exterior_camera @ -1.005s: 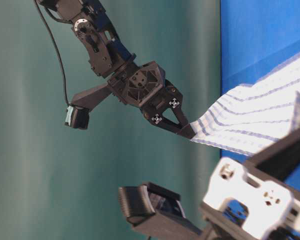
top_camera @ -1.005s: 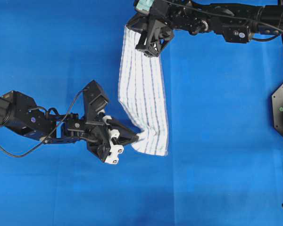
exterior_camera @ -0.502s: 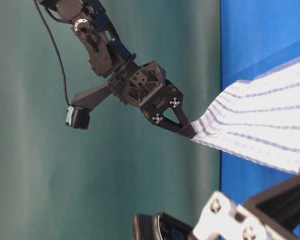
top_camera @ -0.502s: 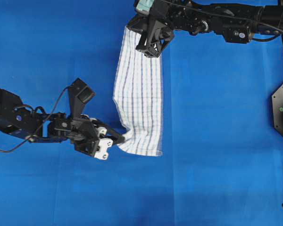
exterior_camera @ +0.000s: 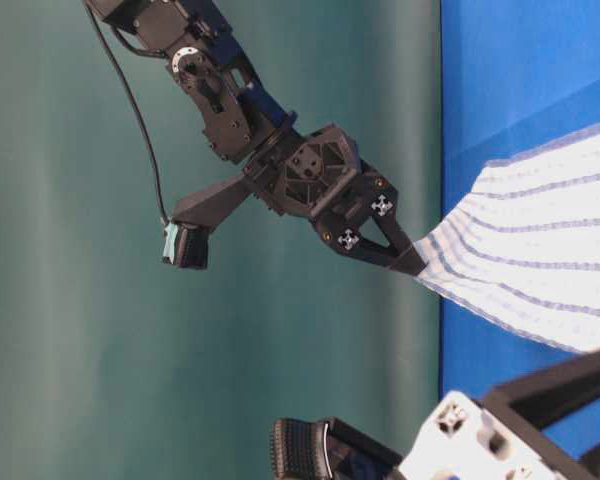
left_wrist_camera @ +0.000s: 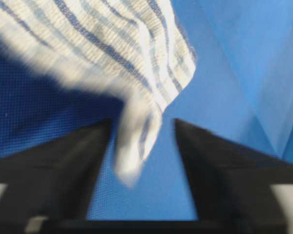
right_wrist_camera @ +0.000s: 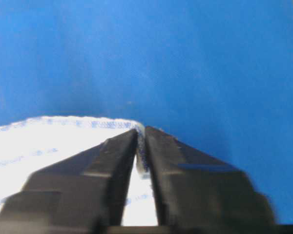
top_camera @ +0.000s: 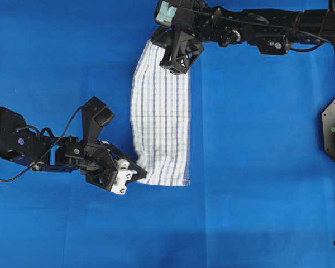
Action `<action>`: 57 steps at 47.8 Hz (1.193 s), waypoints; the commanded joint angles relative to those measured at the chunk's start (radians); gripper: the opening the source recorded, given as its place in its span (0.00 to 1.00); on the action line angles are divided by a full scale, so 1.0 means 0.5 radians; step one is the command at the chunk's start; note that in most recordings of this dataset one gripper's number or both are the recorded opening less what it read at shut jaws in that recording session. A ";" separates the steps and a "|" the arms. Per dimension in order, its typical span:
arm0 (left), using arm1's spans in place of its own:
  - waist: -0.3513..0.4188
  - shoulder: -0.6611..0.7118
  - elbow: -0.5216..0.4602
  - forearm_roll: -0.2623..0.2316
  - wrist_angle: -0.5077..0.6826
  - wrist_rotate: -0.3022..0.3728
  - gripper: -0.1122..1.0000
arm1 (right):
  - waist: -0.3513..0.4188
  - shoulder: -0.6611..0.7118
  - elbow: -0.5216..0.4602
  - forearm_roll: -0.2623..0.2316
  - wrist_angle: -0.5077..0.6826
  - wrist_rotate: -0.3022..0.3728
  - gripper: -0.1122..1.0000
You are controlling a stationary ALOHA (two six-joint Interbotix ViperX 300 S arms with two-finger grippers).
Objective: Fold the blue towel.
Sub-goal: 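Lower the strip vertically onto the table and open both grippers, then move both grippers to the strip's top corners and grasp them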
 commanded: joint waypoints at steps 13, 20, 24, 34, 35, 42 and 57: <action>-0.003 -0.132 0.000 0.012 0.172 0.021 0.91 | 0.012 -0.058 -0.037 -0.067 -0.049 0.000 0.93; 0.046 -0.365 0.110 0.037 0.359 0.052 0.91 | 0.012 -0.150 -0.003 -0.083 -0.049 0.000 0.90; 0.071 -0.528 0.187 0.037 0.405 0.114 0.91 | 0.012 -0.221 0.040 -0.101 -0.049 0.000 0.89; 0.166 -0.819 0.319 0.037 0.423 0.451 0.91 | 0.012 -0.433 0.230 -0.120 -0.049 0.000 0.89; 0.184 -0.838 0.328 0.037 0.423 0.497 0.91 | 0.012 -0.454 0.249 -0.120 -0.049 0.000 0.89; 0.383 -0.914 0.374 0.037 0.423 0.844 0.91 | 0.012 -0.626 0.405 -0.120 -0.049 0.015 0.89; 0.874 -0.853 0.279 0.037 0.411 1.605 0.90 | -0.012 -0.795 0.617 -0.120 -0.095 0.025 0.89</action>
